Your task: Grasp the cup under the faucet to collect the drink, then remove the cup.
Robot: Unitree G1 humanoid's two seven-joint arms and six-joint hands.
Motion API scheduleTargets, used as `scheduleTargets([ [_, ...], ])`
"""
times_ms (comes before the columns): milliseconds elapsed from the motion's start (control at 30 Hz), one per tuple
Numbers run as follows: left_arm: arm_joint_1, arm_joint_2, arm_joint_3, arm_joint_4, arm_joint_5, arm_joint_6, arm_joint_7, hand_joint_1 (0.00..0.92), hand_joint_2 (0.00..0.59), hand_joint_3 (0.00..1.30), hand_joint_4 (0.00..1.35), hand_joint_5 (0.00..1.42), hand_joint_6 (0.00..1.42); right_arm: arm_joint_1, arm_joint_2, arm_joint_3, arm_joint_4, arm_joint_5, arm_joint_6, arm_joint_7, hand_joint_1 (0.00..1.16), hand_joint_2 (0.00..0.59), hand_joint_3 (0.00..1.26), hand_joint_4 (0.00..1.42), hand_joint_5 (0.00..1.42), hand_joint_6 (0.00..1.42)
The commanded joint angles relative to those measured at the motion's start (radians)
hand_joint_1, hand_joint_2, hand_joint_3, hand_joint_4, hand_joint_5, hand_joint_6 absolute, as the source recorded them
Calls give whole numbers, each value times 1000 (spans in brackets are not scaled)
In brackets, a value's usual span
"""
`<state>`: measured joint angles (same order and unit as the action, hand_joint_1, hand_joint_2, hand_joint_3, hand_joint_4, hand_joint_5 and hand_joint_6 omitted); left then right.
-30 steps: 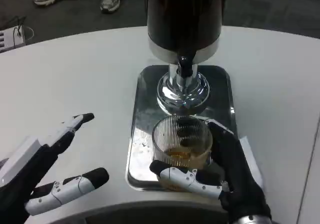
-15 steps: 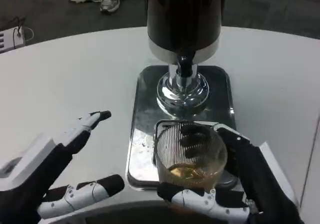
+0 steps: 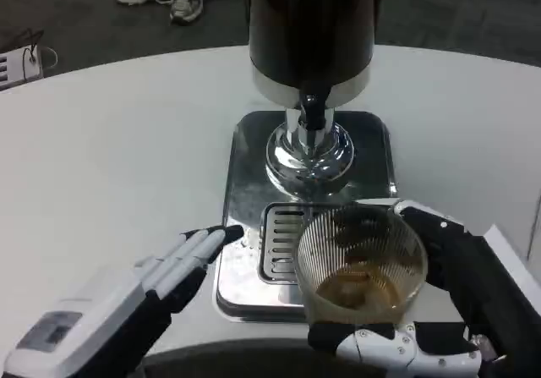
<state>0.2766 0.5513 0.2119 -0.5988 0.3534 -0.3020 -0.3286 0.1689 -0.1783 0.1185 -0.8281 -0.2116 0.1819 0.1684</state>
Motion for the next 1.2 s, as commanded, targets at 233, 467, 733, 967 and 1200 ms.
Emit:
scheduleTargets([
  [233, 117, -77, -16, -156, 162, 44, -3, 0, 59, 0, 0, 0, 18, 53, -65, -97, -88, 87, -30, 72, 1000, 199, 1171, 1396, 1424, 1369],
  [467, 154, -96, -29, -197, 206, 50, -12, 0, 59, 0, 0, 0, 8, 69, -81, -127, -94, 112, -47, 86, 996, 205, 1171, 1396, 1424, 1370],
  [733, 190, -97, -25, -215, 209, 39, -10, 0, 59, 0, 0, 0, 0, 100, -92, -139, -111, 121, -56, 92, 993, 208, 1161, 1396, 1424, 1370],
  [967, 197, -88, -10, -217, 196, 39, -15, 0, 59, 0, 0, 0, 0, 106, -92, -132, -116, 114, -56, 87, 992, 209, 1160, 1396, 1424, 1370],
  [1200, 192, -86, -4, -216, 184, 45, -28, 0, 59, 0, 0, 0, 0, 107, -82, -112, -119, 92, -49, 75, 992, 209, 1160, 1396, 1424, 1370],
])
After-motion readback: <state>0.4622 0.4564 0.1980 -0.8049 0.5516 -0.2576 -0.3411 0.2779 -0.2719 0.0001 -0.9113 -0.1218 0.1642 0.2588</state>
